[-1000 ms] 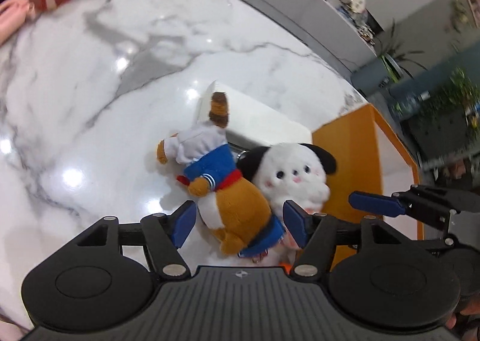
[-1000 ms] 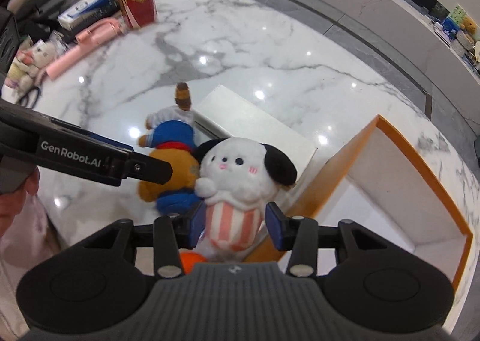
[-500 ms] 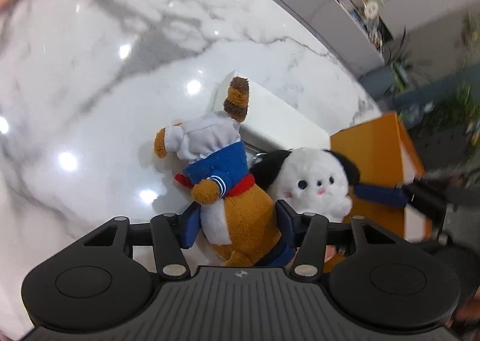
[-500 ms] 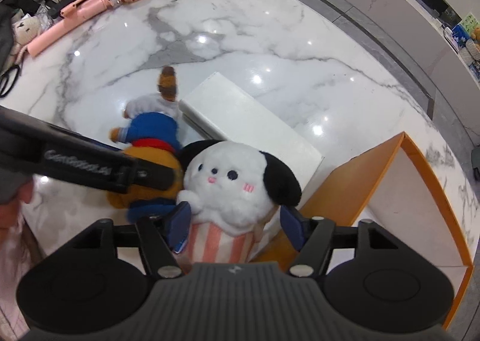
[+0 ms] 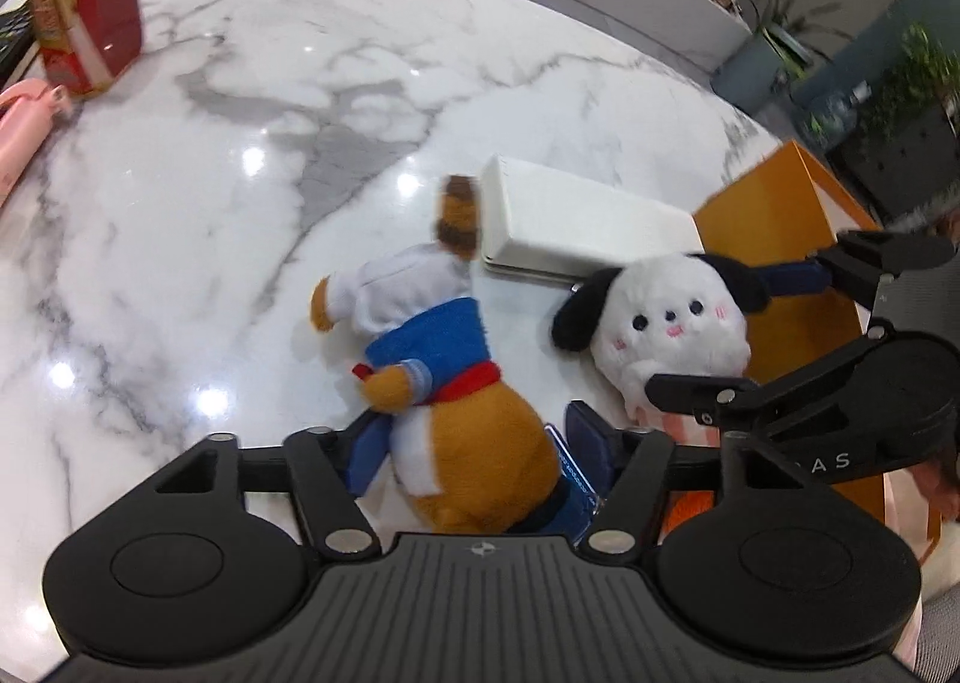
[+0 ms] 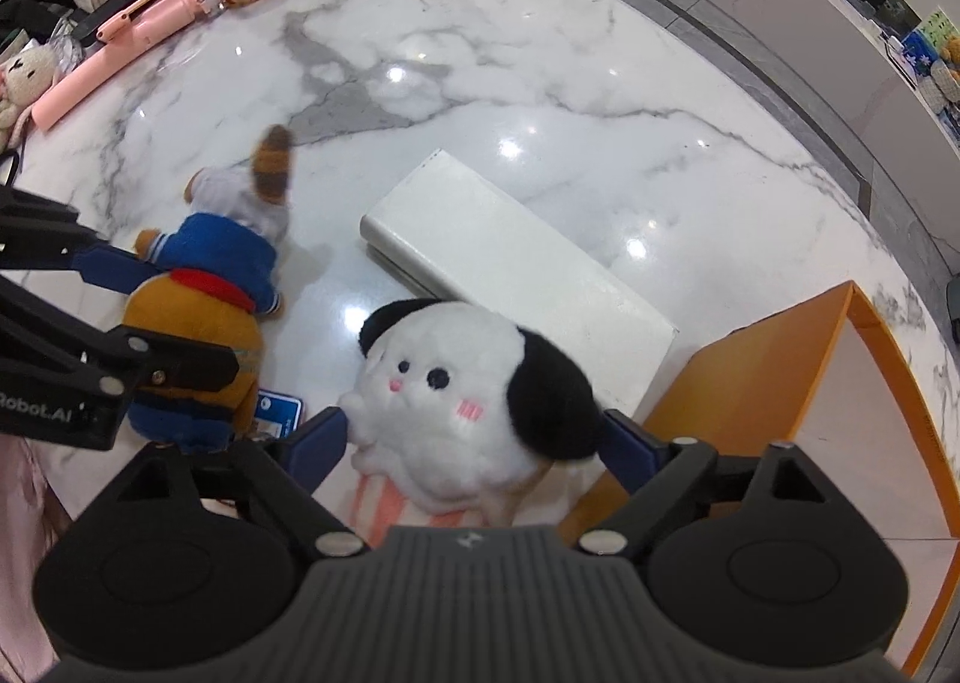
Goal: Organize objects
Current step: 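Close the left tool on the duck plush while the right tool closes on the dog plush, then lift both plush toys off the table with both tools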
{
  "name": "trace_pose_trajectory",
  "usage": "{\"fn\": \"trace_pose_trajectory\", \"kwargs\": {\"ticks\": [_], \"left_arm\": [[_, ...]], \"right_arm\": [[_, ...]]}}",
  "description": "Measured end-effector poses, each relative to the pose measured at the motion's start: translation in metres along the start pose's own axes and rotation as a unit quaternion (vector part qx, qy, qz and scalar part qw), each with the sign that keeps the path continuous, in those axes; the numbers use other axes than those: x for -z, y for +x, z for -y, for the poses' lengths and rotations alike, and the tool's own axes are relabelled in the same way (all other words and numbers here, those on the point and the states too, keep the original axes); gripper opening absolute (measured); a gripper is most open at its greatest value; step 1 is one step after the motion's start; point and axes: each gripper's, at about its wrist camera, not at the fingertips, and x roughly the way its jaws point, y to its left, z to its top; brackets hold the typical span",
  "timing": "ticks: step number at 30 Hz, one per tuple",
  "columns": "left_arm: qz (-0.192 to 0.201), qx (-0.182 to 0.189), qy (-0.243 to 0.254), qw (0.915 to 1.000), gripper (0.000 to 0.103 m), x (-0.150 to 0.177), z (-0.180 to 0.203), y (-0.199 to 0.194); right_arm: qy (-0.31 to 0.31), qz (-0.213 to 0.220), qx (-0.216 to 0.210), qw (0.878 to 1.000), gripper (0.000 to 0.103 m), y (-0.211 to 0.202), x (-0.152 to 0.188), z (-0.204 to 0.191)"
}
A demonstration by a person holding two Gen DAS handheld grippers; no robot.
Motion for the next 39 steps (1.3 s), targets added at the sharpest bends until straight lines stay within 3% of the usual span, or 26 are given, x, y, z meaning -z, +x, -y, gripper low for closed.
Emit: {"fn": "trace_pose_trajectory", "kwargs": {"ticks": [6, 12, 14, 16, 21, 27, 28, 34, 39], "left_arm": [[0.016, 0.011, -0.055, 0.9983, 0.077, -0.001, -0.016, -0.004], [0.018, 0.020, -0.050, 0.9984, 0.060, -0.001, -0.018, 0.001], [0.023, 0.023, -0.051, 0.9982, 0.058, 0.001, -0.018, 0.001], [0.028, 0.023, -0.050, 0.9981, 0.056, 0.003, -0.017, 0.001], [0.026, 0.020, -0.044, 0.9985, 0.053, 0.006, -0.017, -0.002], [0.026, 0.012, -0.029, 0.9992, 0.050, 0.013, -0.013, -0.008], [0.027, 0.014, -0.026, 0.9992, 0.050, 0.014, -0.012, -0.010], [0.050, 0.022, -0.014, 0.9984, 0.049, 0.017, 0.000, -0.033], [0.080, 0.028, 0.021, 0.9962, 0.049, 0.013, 0.024, -0.066]], "right_arm": [[0.015, -0.007, 0.013, 1.000, 0.096, 0.004, -0.002, -0.005], [0.034, -0.003, 0.027, 0.999, 0.092, 0.002, 0.000, -0.009], [0.038, 0.005, 0.034, 0.999, 0.089, 0.001, 0.001, -0.010], [0.034, 0.009, 0.036, 0.999, 0.079, -0.001, 0.002, -0.014], [0.015, 0.010, 0.049, 0.999, 0.080, 0.001, 0.008, -0.028], [0.055, 0.025, 0.030, 0.998, 0.066, -0.008, 0.011, -0.018], [0.058, 0.028, 0.027, 0.998, 0.053, -0.012, 0.012, -0.018], [0.067, 0.059, 0.009, 0.996, 0.052, -0.035, 0.020, -0.022], [0.078, 0.109, -0.003, 0.991, 0.052, -0.073, 0.030, -0.020]]}}
